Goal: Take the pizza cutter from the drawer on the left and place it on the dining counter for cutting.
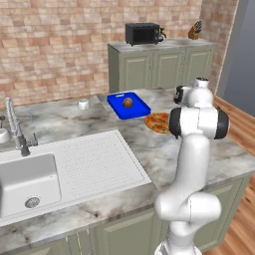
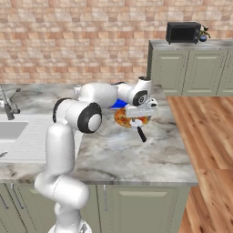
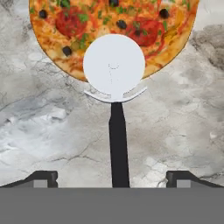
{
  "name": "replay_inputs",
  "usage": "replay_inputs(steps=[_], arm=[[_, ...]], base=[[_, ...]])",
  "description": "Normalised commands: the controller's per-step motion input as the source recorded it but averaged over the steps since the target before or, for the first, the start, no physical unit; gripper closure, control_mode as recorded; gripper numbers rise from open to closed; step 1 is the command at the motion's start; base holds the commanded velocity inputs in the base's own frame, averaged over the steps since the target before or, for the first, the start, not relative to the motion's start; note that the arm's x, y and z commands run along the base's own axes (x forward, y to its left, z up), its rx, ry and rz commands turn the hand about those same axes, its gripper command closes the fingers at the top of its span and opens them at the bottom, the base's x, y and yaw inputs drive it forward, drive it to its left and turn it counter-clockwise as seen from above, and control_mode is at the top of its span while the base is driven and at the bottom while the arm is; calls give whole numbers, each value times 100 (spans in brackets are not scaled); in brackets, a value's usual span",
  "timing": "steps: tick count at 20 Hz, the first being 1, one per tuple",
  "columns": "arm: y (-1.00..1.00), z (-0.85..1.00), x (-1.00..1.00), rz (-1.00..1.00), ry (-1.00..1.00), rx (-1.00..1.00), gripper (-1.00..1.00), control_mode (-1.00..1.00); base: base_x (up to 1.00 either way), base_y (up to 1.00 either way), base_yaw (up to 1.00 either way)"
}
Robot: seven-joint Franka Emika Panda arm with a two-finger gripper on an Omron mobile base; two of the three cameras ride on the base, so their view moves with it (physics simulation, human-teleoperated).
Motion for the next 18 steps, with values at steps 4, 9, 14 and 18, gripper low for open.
replay_inputs(steps=[4,9,14,18], arm=[[69,55,-56,-2,1,-3,-100,-100],[71,61,-65,0,0,-1,-100,-100],[47,62,-84,0,0,0,-100,-100],[56,26,-89,0,1,0,-100,-100]], base=[[0,0,0],[0,0,0],[0,0,0],[0,0,0]])
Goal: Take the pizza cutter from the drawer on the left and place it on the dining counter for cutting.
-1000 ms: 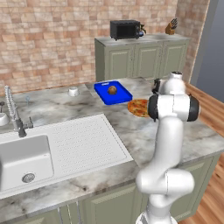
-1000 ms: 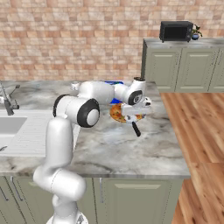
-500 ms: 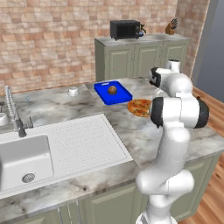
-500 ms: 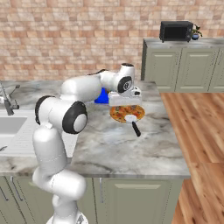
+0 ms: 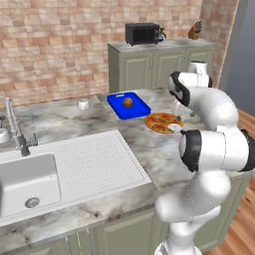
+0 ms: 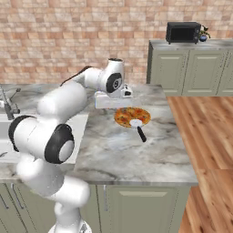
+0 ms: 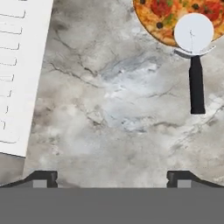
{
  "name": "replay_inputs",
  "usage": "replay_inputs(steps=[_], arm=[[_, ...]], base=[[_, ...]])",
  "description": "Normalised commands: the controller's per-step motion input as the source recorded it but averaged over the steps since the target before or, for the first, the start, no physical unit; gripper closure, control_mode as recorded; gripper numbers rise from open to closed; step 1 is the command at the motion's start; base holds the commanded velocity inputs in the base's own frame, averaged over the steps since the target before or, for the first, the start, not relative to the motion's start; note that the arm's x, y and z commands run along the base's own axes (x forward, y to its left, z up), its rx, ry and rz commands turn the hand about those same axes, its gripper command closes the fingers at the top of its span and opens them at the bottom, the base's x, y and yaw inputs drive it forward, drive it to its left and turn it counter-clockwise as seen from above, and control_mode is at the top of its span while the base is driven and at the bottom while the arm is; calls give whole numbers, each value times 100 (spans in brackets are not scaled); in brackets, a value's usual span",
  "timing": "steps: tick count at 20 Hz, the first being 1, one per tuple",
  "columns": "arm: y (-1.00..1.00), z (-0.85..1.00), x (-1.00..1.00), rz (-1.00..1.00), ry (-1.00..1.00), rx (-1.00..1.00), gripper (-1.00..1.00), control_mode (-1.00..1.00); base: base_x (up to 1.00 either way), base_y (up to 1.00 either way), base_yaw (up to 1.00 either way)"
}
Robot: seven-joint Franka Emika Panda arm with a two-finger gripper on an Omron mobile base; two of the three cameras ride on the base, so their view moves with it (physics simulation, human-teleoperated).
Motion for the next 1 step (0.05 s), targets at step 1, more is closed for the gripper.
replay_inputs(steps=[1], arm=[[69,9,-94,0,1,0,-100,-100]], base=[[0,0,0]])
